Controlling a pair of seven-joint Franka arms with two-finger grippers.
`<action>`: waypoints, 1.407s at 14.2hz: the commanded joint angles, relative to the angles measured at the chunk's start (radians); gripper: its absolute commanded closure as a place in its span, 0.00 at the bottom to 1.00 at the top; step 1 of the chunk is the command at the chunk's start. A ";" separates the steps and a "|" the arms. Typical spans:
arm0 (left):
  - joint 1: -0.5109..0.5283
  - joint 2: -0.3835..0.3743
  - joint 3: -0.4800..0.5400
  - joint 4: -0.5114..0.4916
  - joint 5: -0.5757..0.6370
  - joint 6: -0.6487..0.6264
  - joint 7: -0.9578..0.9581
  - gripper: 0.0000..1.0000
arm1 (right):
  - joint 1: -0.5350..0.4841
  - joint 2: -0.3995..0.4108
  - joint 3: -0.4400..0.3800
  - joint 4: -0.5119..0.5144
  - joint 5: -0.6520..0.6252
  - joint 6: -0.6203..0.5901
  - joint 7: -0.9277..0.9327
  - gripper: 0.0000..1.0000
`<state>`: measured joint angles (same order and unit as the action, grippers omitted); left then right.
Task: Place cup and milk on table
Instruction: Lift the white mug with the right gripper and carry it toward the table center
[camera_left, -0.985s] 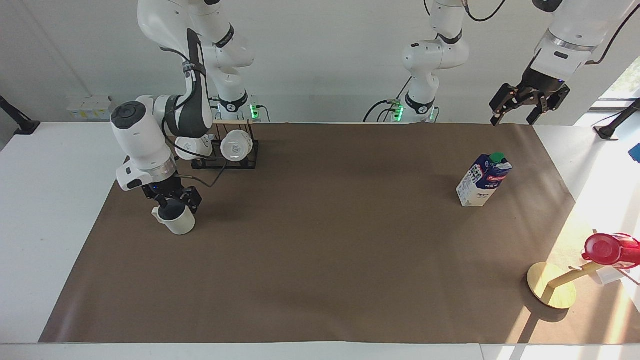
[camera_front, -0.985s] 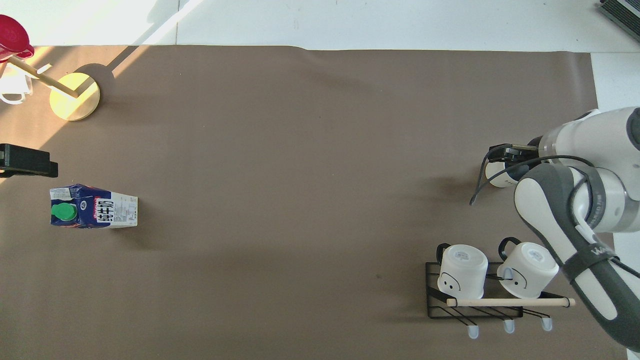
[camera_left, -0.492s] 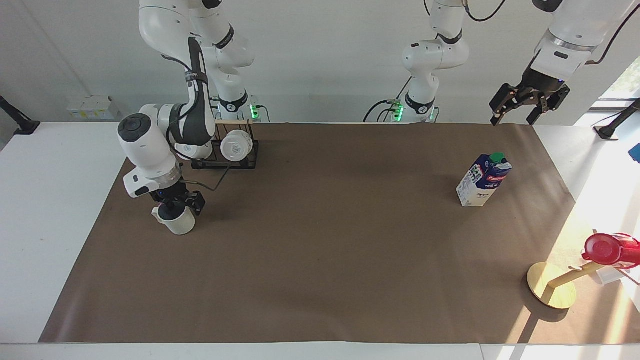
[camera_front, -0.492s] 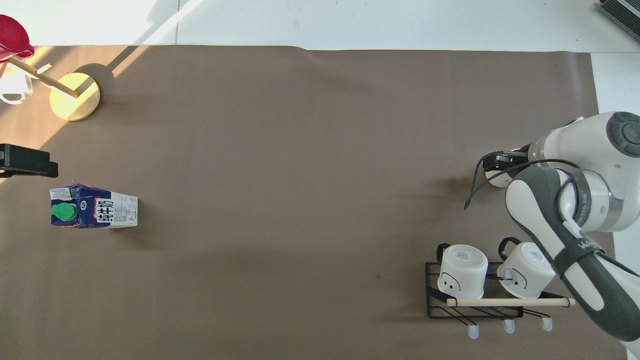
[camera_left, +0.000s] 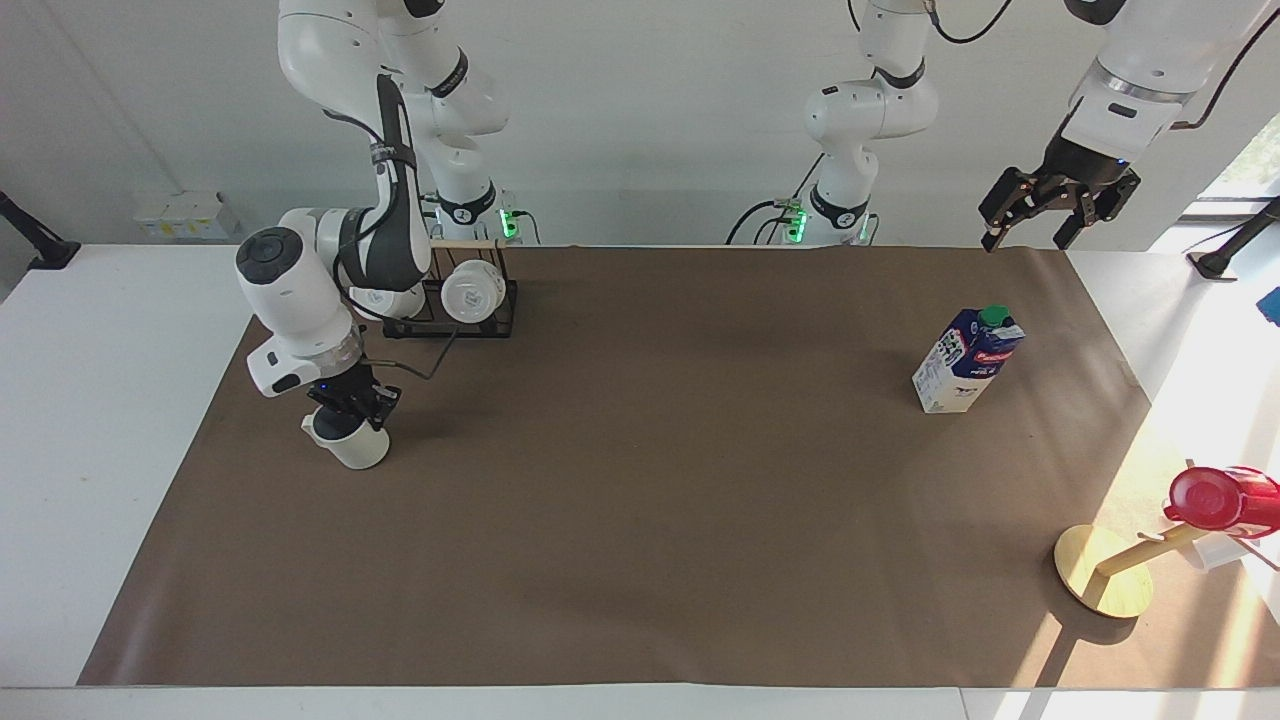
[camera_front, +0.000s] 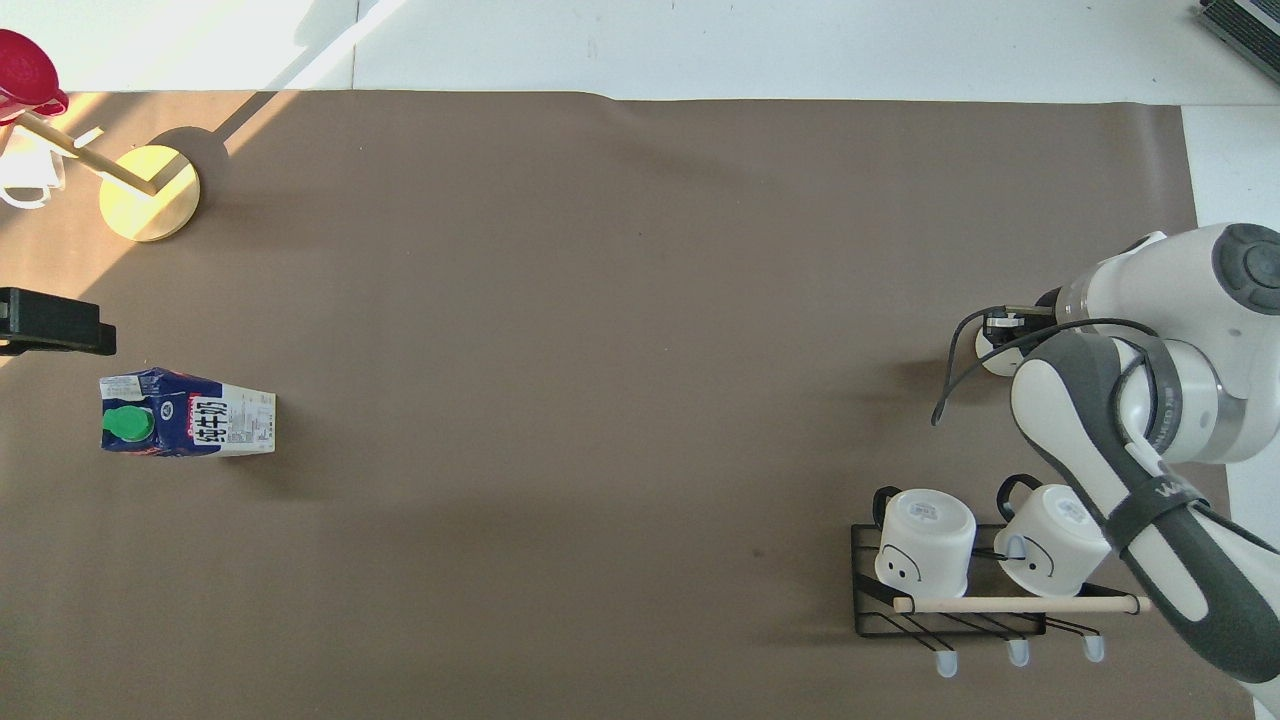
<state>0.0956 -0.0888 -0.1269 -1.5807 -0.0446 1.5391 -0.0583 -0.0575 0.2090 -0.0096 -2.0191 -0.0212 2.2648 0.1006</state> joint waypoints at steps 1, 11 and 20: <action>0.006 0.011 -0.005 0.025 0.017 -0.020 0.006 0.00 | -0.005 -0.008 0.000 -0.003 0.010 -0.001 -0.021 1.00; 0.007 0.011 -0.004 0.025 0.017 -0.025 0.006 0.00 | 0.258 0.003 0.077 0.273 0.015 -0.198 0.250 1.00; 0.035 -0.057 -0.004 -0.085 0.019 -0.013 0.018 0.00 | 0.613 0.294 0.079 0.585 -0.010 -0.315 0.741 1.00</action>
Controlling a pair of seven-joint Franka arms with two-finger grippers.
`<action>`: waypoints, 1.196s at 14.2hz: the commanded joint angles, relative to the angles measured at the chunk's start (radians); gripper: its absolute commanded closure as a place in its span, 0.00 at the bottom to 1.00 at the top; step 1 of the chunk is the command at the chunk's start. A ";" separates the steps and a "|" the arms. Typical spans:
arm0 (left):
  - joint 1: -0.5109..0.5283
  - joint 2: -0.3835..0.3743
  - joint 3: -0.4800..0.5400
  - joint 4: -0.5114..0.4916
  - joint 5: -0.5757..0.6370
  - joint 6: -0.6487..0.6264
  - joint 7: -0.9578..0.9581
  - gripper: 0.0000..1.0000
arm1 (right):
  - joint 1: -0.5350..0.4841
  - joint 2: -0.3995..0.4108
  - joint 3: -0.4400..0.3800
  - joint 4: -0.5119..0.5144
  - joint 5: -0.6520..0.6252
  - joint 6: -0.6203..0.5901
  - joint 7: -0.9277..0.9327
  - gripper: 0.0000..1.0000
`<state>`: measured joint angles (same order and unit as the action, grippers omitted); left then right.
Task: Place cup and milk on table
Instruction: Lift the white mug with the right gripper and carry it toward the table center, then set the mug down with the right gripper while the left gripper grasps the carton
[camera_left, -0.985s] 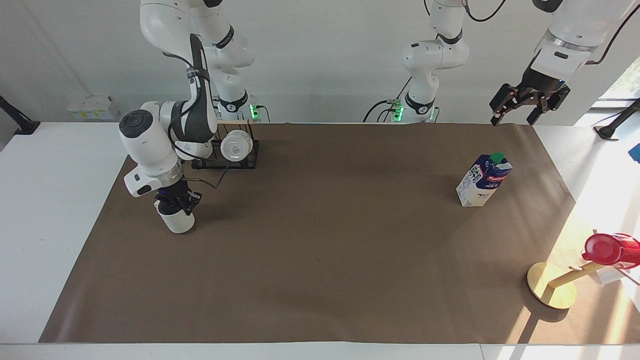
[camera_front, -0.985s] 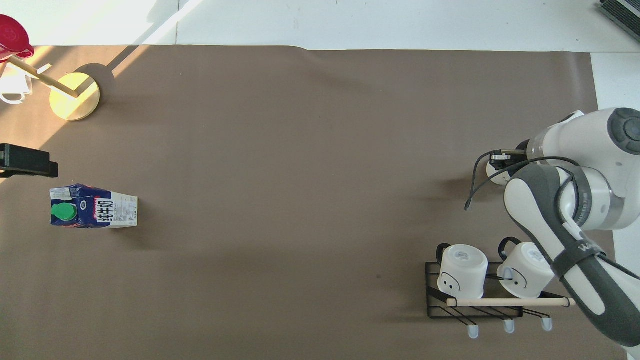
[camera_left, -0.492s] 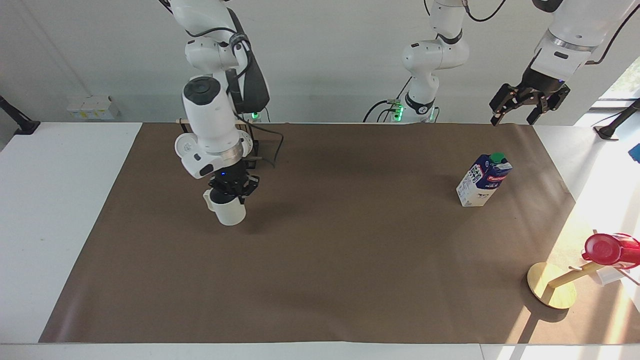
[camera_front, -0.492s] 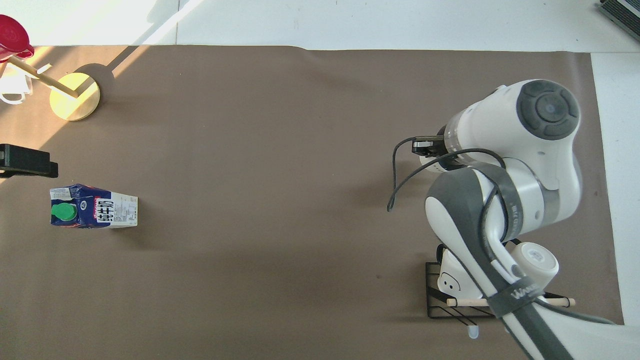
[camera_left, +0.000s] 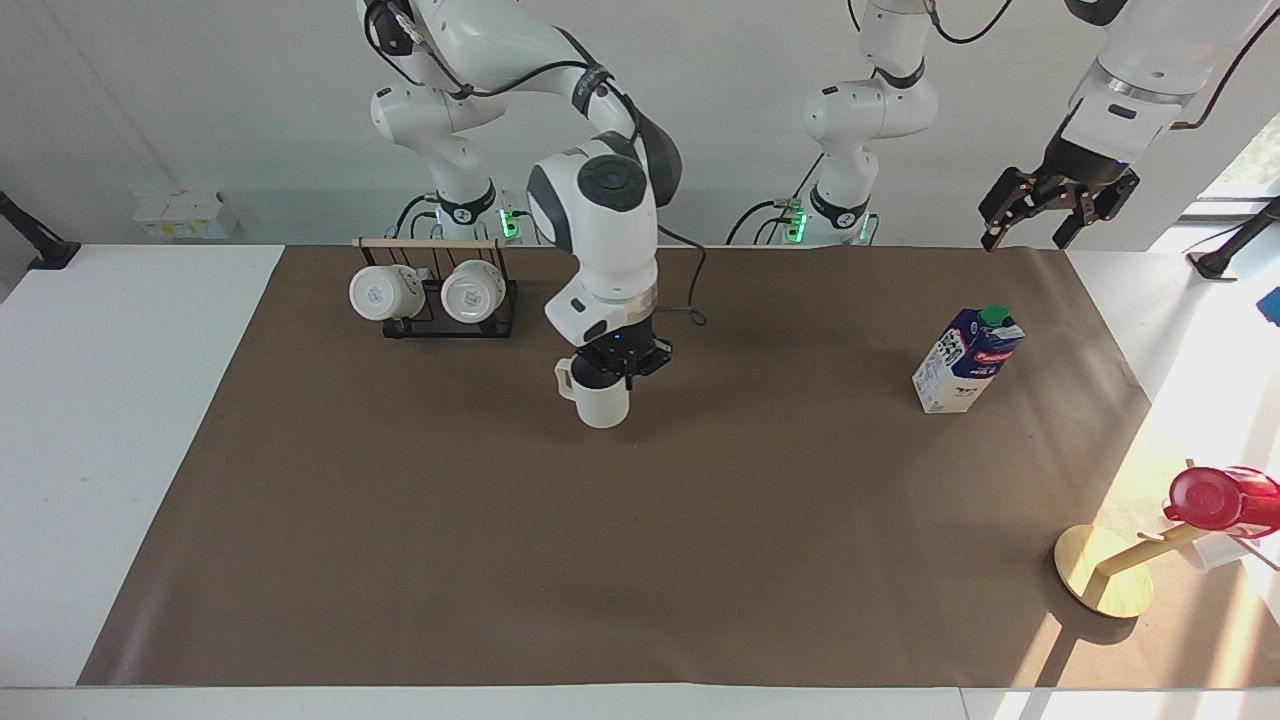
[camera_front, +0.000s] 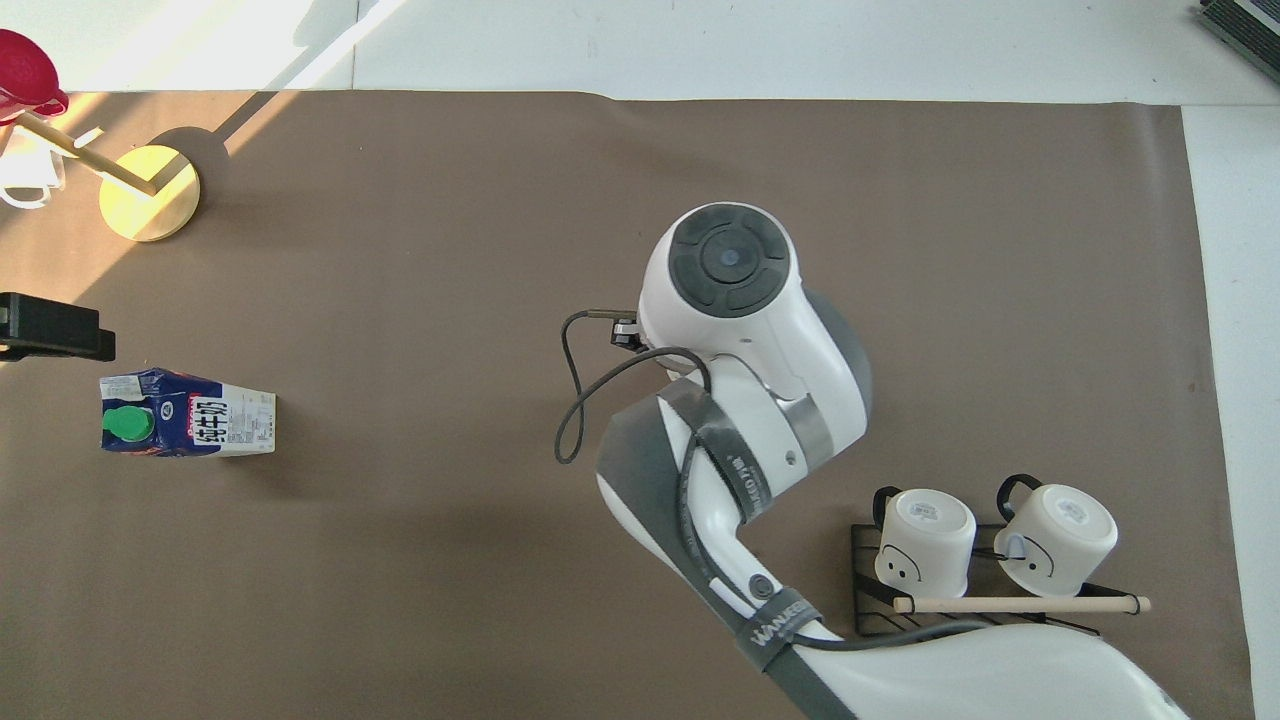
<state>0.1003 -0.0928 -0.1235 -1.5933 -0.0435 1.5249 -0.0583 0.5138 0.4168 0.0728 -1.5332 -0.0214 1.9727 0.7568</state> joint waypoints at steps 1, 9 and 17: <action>0.030 -0.076 -0.007 -0.106 0.017 0.017 0.018 0.00 | 0.058 0.105 -0.004 0.107 -0.009 -0.017 0.102 1.00; 0.085 -0.195 -0.004 -0.388 0.017 0.221 0.243 0.00 | 0.104 0.137 -0.002 0.096 0.001 0.012 0.138 0.76; 0.104 -0.237 0.001 -0.605 0.016 0.475 0.351 0.00 | 0.109 0.135 -0.004 0.096 -0.009 0.014 0.163 0.13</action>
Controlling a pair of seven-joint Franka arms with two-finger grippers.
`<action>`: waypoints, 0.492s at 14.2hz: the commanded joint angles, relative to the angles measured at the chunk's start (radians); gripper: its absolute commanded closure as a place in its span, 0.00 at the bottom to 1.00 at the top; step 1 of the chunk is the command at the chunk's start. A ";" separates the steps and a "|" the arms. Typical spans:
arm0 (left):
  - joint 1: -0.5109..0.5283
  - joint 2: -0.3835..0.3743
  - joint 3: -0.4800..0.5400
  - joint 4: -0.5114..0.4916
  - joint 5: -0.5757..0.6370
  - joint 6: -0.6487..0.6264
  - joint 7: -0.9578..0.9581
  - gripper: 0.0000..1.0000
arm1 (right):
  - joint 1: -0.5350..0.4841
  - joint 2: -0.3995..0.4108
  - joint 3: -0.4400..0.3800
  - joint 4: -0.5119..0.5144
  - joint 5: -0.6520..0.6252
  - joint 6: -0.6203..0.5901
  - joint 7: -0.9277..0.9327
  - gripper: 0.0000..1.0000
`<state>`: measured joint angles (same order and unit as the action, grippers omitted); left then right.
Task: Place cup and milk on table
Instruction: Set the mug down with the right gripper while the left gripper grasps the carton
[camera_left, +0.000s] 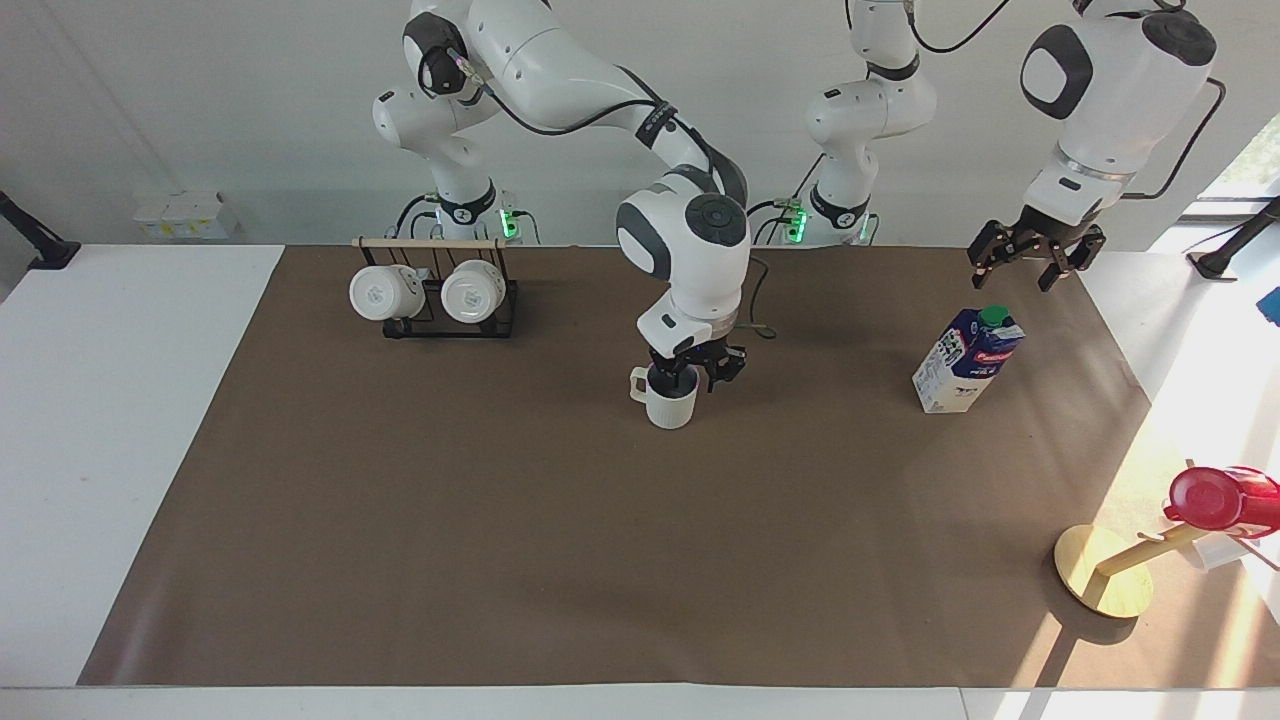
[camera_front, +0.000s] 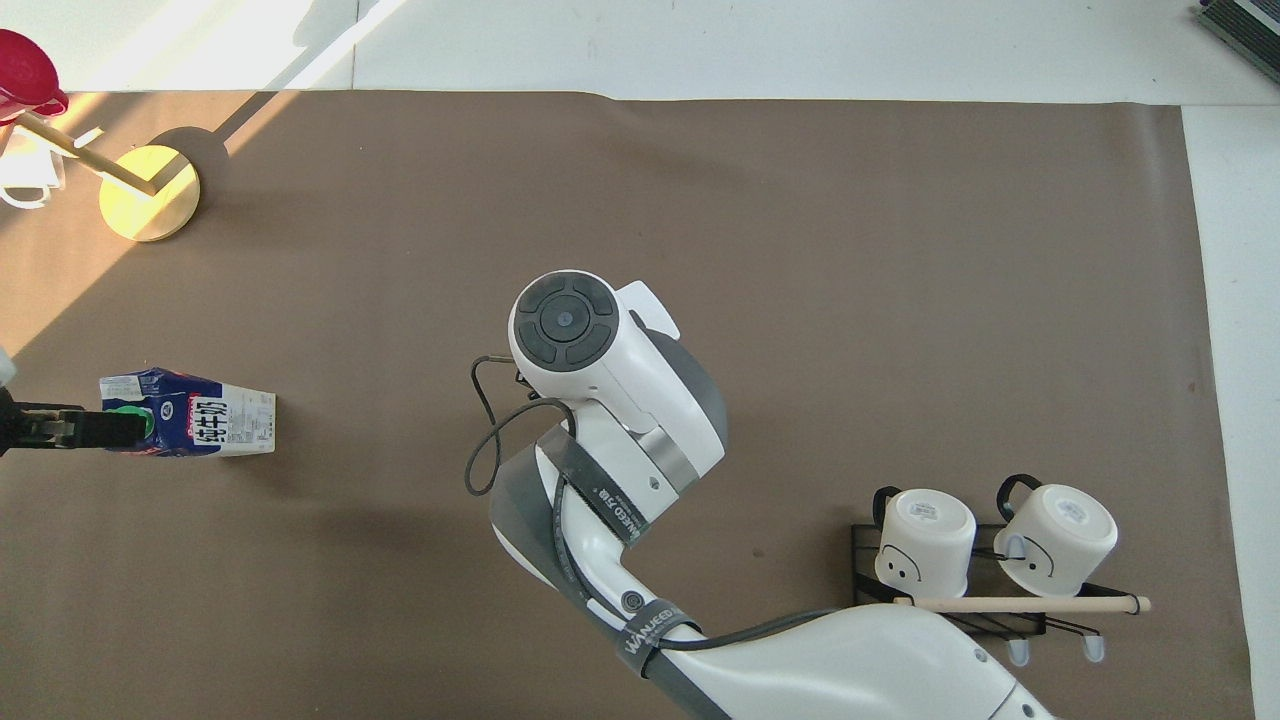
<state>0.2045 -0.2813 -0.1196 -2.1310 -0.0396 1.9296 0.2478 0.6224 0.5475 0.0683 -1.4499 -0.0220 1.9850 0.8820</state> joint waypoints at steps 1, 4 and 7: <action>-0.002 -0.049 -0.003 -0.092 0.012 0.107 0.082 0.00 | -0.007 -0.001 0.001 0.014 -0.006 0.003 0.035 0.06; -0.007 -0.047 -0.003 -0.136 0.012 0.178 0.099 0.00 | -0.017 -0.046 -0.005 0.013 -0.006 0.002 0.040 0.05; -0.007 -0.044 -0.003 -0.193 0.012 0.247 0.100 0.00 | -0.081 -0.144 -0.012 -0.044 -0.007 0.002 0.023 0.00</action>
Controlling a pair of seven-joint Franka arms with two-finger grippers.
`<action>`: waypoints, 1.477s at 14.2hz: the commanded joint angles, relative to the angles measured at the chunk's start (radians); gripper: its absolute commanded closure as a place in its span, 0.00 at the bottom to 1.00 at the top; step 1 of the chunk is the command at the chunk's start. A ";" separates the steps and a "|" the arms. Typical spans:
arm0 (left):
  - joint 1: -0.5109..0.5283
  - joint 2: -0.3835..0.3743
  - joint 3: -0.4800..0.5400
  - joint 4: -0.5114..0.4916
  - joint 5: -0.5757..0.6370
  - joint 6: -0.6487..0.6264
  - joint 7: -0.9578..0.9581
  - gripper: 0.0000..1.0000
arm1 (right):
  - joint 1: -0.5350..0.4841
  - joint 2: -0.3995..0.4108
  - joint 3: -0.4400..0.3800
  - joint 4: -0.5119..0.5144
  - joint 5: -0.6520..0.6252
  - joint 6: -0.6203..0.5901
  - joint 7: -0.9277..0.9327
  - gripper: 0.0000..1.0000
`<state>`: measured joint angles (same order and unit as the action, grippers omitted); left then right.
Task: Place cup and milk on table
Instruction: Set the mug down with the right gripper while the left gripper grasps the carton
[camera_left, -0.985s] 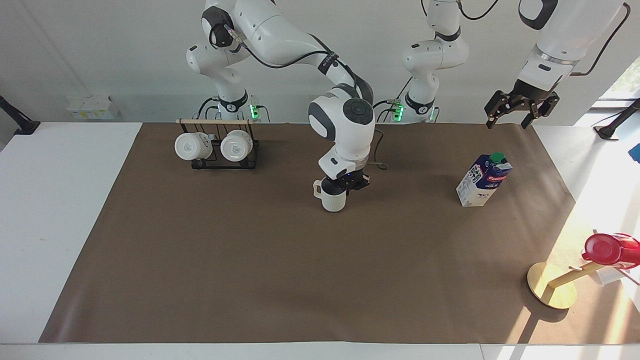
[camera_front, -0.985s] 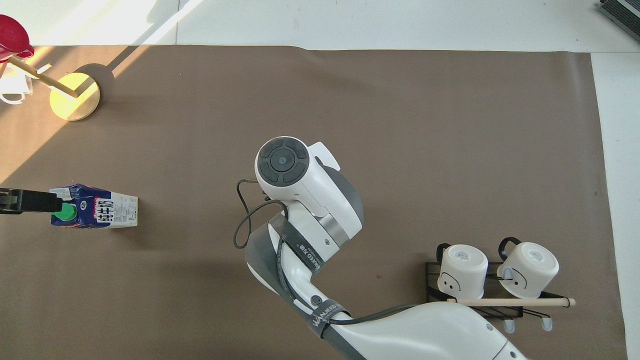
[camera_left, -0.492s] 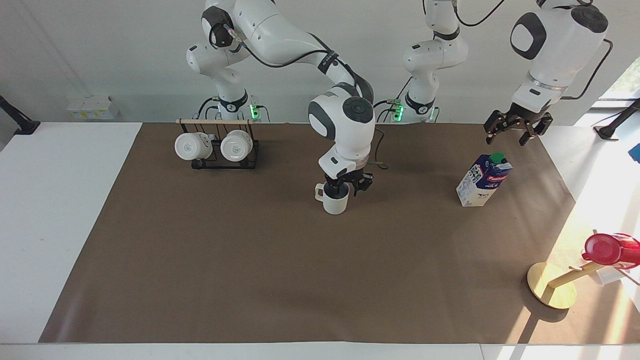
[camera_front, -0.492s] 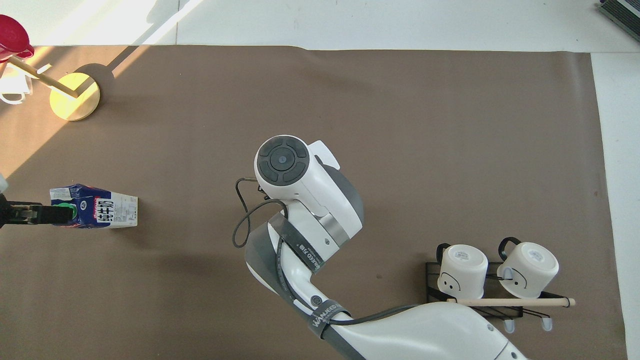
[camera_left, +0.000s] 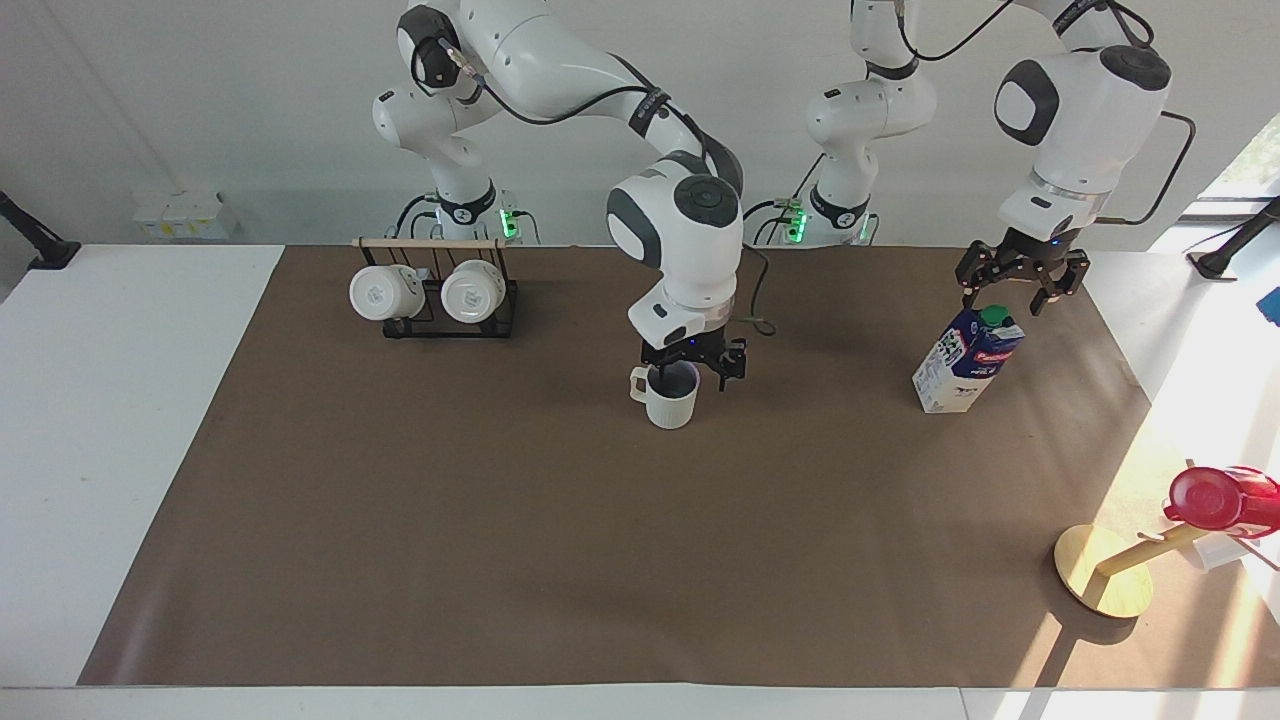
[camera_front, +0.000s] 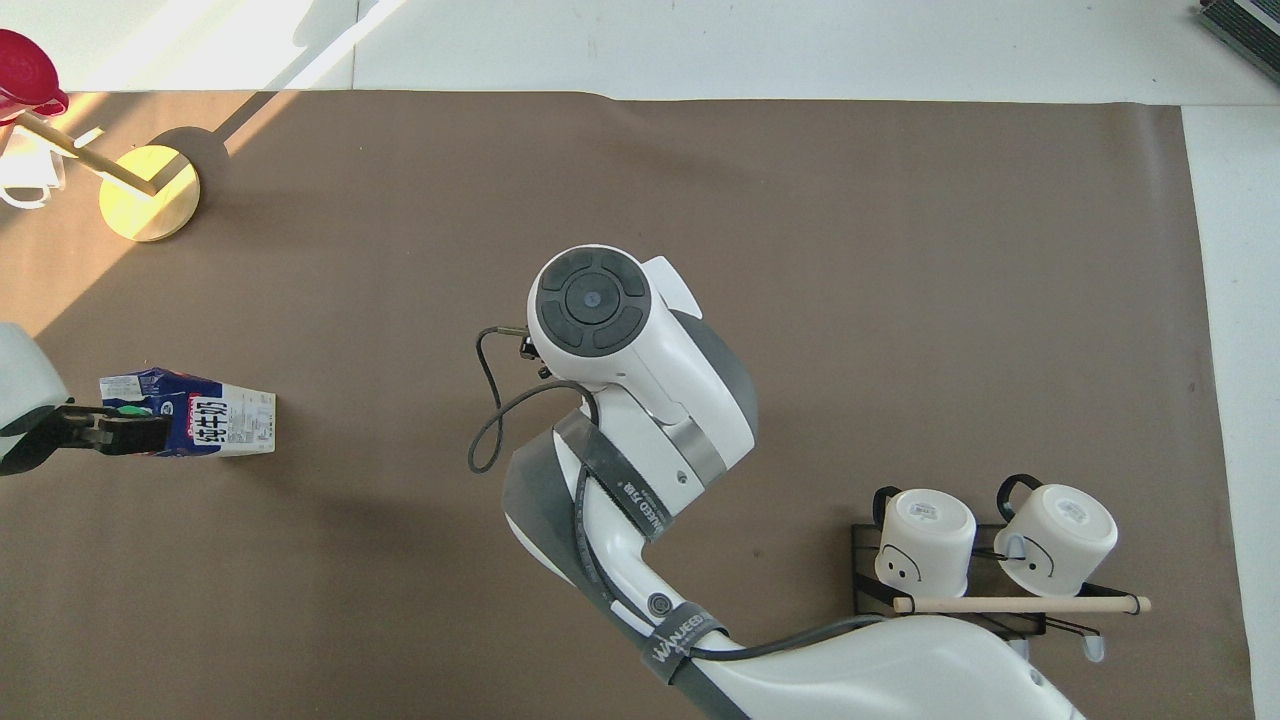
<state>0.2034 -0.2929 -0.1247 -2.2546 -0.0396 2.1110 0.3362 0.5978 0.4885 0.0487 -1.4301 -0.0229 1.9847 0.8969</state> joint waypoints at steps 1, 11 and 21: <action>-0.006 -0.031 0.002 -0.088 0.012 0.093 0.012 0.00 | -0.079 -0.118 0.010 -0.087 -0.005 0.000 0.007 0.00; -0.009 -0.005 0.002 -0.066 0.012 0.093 0.006 0.43 | -0.358 -0.329 0.010 -0.142 -0.005 -0.084 -0.160 0.00; -0.135 0.066 -0.010 0.156 -0.016 -0.115 -0.285 0.64 | -0.587 -0.470 0.008 -0.100 0.000 -0.273 -0.495 0.00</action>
<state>0.1507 -0.2587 -0.1381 -2.1714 -0.0485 2.0629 0.1850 0.0422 0.0382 0.0433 -1.5284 -0.0238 1.7391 0.4463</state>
